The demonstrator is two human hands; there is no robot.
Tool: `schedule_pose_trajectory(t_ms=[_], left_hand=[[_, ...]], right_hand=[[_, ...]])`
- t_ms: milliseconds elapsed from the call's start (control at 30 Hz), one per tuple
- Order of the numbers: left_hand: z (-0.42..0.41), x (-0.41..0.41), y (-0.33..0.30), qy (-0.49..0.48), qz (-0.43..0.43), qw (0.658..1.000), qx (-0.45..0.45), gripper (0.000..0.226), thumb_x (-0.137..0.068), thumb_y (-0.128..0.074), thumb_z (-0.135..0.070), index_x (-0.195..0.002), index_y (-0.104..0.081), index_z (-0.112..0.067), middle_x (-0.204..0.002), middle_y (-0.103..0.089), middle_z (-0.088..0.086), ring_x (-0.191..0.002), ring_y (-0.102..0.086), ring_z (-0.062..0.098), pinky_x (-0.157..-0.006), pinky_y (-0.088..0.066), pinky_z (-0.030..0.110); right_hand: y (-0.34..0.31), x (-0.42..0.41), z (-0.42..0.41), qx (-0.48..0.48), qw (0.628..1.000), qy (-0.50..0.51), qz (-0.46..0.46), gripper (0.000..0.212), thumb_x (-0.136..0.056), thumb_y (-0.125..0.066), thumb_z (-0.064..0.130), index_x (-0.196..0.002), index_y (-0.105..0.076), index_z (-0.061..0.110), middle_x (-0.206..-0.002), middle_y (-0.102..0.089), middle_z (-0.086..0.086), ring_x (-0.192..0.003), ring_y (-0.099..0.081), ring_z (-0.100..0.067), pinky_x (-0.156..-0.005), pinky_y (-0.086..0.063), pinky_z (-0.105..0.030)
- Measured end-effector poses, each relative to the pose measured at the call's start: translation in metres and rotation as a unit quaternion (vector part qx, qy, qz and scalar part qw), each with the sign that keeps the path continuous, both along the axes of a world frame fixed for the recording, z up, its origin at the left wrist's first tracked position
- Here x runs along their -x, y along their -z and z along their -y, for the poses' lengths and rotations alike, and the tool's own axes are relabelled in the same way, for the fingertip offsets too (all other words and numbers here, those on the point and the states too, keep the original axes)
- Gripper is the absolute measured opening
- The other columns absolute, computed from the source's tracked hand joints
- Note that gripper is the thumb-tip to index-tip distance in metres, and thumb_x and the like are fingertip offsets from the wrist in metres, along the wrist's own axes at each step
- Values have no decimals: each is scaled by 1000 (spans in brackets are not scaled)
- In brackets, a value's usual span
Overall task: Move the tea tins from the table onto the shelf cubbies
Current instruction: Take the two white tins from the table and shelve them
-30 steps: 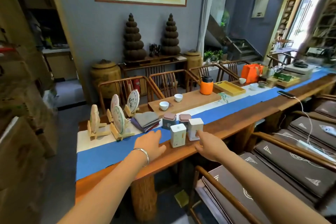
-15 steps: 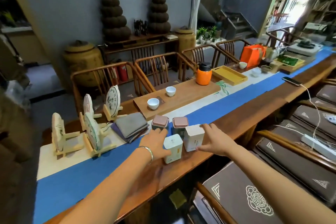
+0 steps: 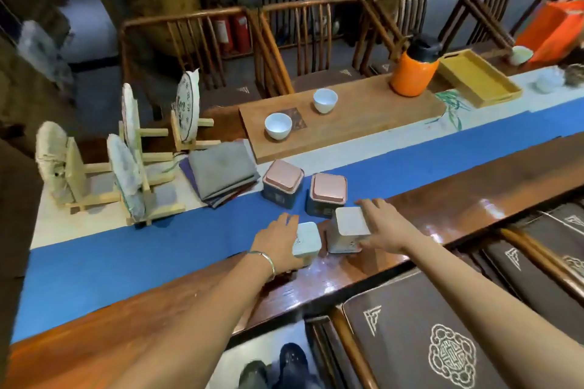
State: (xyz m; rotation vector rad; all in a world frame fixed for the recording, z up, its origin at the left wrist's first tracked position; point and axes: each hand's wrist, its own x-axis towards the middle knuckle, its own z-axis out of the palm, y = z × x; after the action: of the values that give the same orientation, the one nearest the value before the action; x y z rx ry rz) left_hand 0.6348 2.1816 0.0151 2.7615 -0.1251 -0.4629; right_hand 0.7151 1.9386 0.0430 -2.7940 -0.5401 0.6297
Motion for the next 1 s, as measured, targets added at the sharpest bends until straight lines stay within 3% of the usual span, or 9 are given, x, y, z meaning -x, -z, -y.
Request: schedule_pose_trajectory(t_ms=[100,167,267,500,600,700,833,900,1000], left_hand=[[-4,-2,15,-21,-10,999,28,63,-66,-62,-69,-104,-38,-25,-101,-45,1,-91,-52,23,-66,-44,34],[-10,-11,14,-37,-21,998,55,61,-61,-60,-74,-94,-33,-29,-91,-41,-5,-79,-47,17,-56,-35,29],[-17,-17,11,-61,-35,992,102,60,-52,-54,-70,-95,-33,-34,-90,-44,-8,-76,-48,15,-49,-29,23],[-22,-20,15,-48,-36,992,113,67,-52,-56,-70,-110,-41,-39,-98,-44,-8,-83,-51,13,-55,-35,21],[-24,-17,20,-57,-45,986,150,65,-59,-67,-57,-117,-42,-40,-98,-44,-9,-88,-49,11,-61,-33,15],[-35,-17,18,-98,-30,972,211,68,-64,-76,-40,-123,-44,-38,-103,-42,-7,-94,-45,10,-67,-30,8],[-53,-14,-3,-167,-1,948,271,86,-59,-84,-33,-130,-37,-32,-112,-51,-4,-100,-54,13,-77,-43,19],[-67,-12,-21,-204,11,934,294,86,-57,-87,-32,-125,-35,-32,-106,-55,-11,-94,-58,10,-76,-50,21],[-94,-1,-46,-262,54,907,327,85,-55,-89,-29,-120,-34,-33,-103,-51,-17,-91,-56,4,-67,-48,12]], right_hand=[[22,-5,4,-99,995,4,-31,64,-66,-80,29,-116,-40,26,-101,-45,7,-101,-48,-15,-69,-35,-19],[27,-8,5,-165,985,37,-44,62,-62,-80,32,-109,-39,31,-97,-45,16,-92,-47,0,-65,-35,-11],[38,-8,9,-232,965,100,-67,64,-60,-85,27,-107,-42,26,-101,-53,16,-94,-51,13,-66,-41,-6],[53,-4,10,-295,940,147,-89,62,-63,-87,19,-109,-48,33,-103,-62,22,-100,-54,11,-71,-43,-4],[57,2,12,-331,923,169,-99,62,-64,-88,20,-112,-51,35,-106,-62,24,-103,-56,6,-77,-48,-12],[54,2,12,-375,900,191,-116,67,-64,-89,15,-118,-53,29,-111,-64,14,-105,-60,-2,-79,-53,-19],[33,0,9,-400,882,202,-144,70,-61,-89,14,-116,-47,26,-113,-62,2,-96,-65,-2,-73,-55,-18],[16,-3,-5,-405,880,188,-161,65,-65,-87,16,-115,-47,25,-112,-63,2,-94,-66,-6,-71,-56,-20],[-6,-8,-36,-431,875,158,-154,53,-71,-83,11,-112,-51,21,-108,-66,-1,-90,-66,-4,-68,-51,-15]])
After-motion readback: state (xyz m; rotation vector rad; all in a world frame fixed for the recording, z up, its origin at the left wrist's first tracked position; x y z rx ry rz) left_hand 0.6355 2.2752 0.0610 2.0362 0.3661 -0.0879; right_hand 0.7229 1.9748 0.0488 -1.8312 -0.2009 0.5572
